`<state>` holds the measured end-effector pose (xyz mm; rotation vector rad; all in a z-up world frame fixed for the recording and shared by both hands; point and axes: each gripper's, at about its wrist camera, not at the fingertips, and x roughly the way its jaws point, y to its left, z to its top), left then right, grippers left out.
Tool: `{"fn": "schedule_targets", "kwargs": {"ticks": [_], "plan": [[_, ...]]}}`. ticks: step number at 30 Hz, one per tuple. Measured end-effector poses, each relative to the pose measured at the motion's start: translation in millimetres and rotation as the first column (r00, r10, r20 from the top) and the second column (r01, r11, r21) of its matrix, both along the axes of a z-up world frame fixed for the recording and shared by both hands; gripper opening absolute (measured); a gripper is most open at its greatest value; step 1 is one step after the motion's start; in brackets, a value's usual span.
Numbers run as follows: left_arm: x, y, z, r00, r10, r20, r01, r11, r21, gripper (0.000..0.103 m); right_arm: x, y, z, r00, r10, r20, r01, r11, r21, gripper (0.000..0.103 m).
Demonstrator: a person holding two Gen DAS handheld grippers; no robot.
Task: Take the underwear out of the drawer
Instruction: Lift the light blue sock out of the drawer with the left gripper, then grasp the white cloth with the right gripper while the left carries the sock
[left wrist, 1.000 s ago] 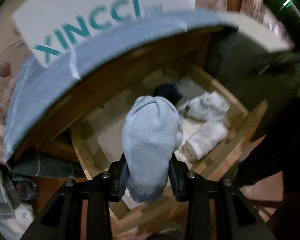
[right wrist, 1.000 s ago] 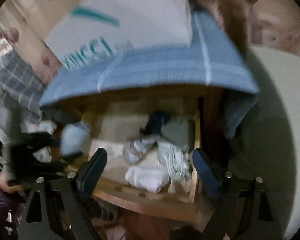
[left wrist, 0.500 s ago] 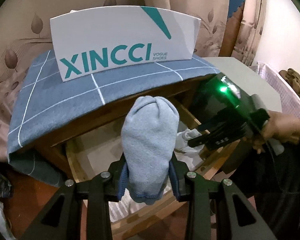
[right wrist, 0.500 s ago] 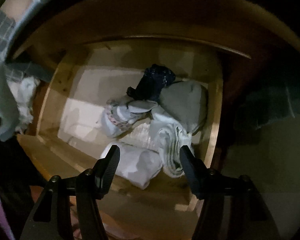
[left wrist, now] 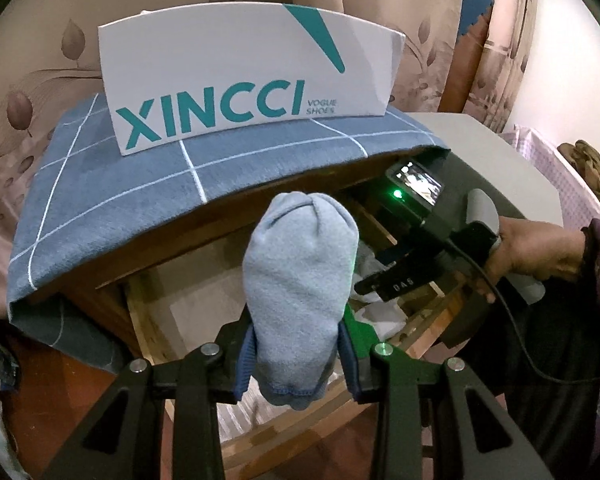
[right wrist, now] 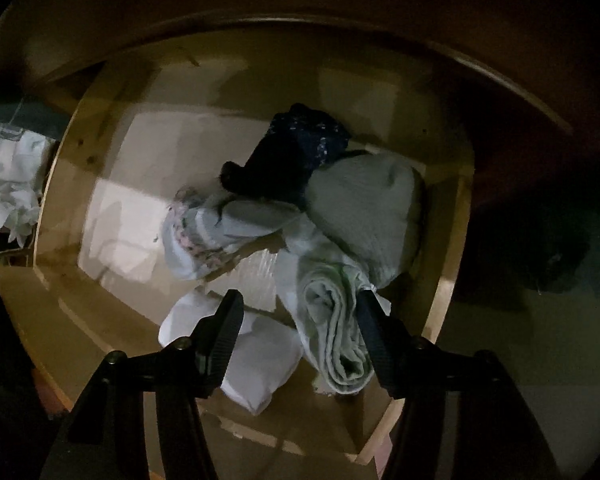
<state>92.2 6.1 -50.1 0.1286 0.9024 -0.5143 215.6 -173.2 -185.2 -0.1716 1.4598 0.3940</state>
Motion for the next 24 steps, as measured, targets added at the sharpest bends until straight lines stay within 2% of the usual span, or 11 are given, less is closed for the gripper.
{"fn": "schedule_targets", "kwargs": {"ticks": [6, 9, 11, 15, 24], "plan": [[1.3, -1.4, -2.3, 1.0, -0.006, -0.012, 0.006, 1.0, -0.002, 0.037, 2.6, -2.6, -13.1, 1.0, -0.006, -0.018, 0.004, 0.996, -0.085, 0.047], [1.8, -1.7, -3.6, 1.0, -0.009, -0.016, 0.009, 1.0, 0.003, 0.037, 0.1, -0.7, -14.1, 1.0, 0.011, -0.013, -0.012, 0.994, -0.107, 0.038], [1.8, -1.9, -4.0, 1.0, -0.011, -0.014, 0.011, 1.0, 0.005, 0.037, -2.0, 0.8, -10.9, 1.0, 0.027, 0.01, -0.025, 0.992, -0.126, 0.026], [3.3, 0.8, -3.8, 1.0, -0.002, -0.015, 0.002, 1.0, 0.001, 0.037, -8.5, 4.6, -0.4, 0.997, 0.051, 0.053, -0.043, 0.989, -0.138, 0.017], [4.2, 5.9, -1.7, 1.0, 0.009, -0.01, -0.009, 1.0, -0.012, 0.037, -24.7, -12.7, 39.6, 0.996, -0.031, 0.085, 0.03, 1.0, 0.008, 0.016]]}}
